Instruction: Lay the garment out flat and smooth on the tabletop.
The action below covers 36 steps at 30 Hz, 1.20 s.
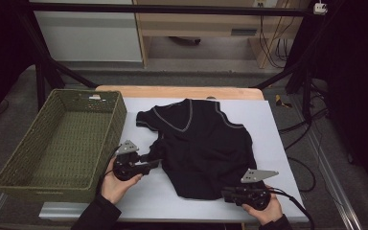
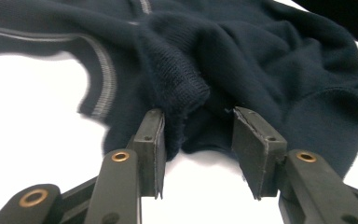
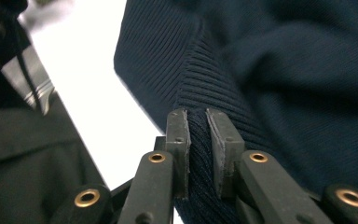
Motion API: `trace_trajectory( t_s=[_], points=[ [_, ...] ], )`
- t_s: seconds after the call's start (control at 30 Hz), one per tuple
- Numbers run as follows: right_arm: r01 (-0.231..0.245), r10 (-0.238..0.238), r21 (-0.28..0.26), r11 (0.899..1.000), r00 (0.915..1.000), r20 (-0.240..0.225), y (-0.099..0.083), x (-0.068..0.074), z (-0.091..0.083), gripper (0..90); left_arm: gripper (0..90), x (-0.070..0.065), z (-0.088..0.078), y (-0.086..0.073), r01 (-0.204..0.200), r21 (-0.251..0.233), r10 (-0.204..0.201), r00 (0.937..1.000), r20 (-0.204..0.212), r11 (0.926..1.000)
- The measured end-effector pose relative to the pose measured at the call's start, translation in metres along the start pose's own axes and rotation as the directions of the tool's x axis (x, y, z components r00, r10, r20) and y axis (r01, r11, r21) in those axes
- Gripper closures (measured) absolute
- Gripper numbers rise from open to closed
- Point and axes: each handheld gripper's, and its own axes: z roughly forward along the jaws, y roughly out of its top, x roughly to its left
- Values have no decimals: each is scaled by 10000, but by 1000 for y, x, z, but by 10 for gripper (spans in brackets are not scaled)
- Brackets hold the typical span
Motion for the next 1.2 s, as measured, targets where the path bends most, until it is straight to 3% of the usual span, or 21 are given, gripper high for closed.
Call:
trace_trajectory(
  t_s=[0.1, 0.2, 0.37, 0.57, 0.7, 0.83, 0.93, 1.03, 1.1, 1.17, 1.2],
  points=[
    [-42, 43, 82, 10000, 9999, -134, -1, 2, 2, 694, 515, -5, 12, -2, -245, 220, 244, 9997, 24, 9995],
    [-94, 97, -453, 9989, 9999, 61, 2, 0, -4, 577, 509, -7, 17, -2, -464, 308, 469, 9988, -170, 9984],
    [-111, 167, -1353, 9907, 9990, 406, 14, -3, -10, 450, 511, -6, 5, 1, -482, -28, 481, 9986, -220, 9988],
    [301, -144, -1817, 9829, 9961, 874, 45, -2, 5, 369, 493, 4, -2, 4, -400, -398, 377, 9977, -555, 9984],
    [632, -511, -1590, 9853, 9956, 792, 68, 2, 28, 355, 492, 13, 11, 5, -457, -359, 429, 9963, -750, 9983],
    [511, -458, -692, 9963, 9960, 765, 77, -2, 61, 347, 578, 20, 22, 8, -565, -261, 540, 9946, -887, 9981],
    [373, -374, 44, 9993, 9976, 574, 72, -4, 78, 385, 691, 22, 28, 10, -441, -130, 430, 9962, -759, 9989],
    [421, -435, 881, 9952, 9990, 137, 65, 0, 82, 559, 766, 23, 31, 11, -432, -43, 428, 9970, -640, 9991],
    [684, -703, 1043, 9922, 9974, 146, 64, 4, 80, 745, 796, 24, 30, 12, -449, -24, 446, 9970, -635, 9990],
    [782, -784, 983, 9921, 9969, -14, 63, 9, 73, 850, 810, 25, 29, 14, -516, -53, 511, 9965, -658, 9987],
    [823, -817, 858, 9929, 9966, -114, 64, 11, 69, 857, 813, 26, 28, 16, -508, -60, 503, 9964, -687, 9987]
  ],
)
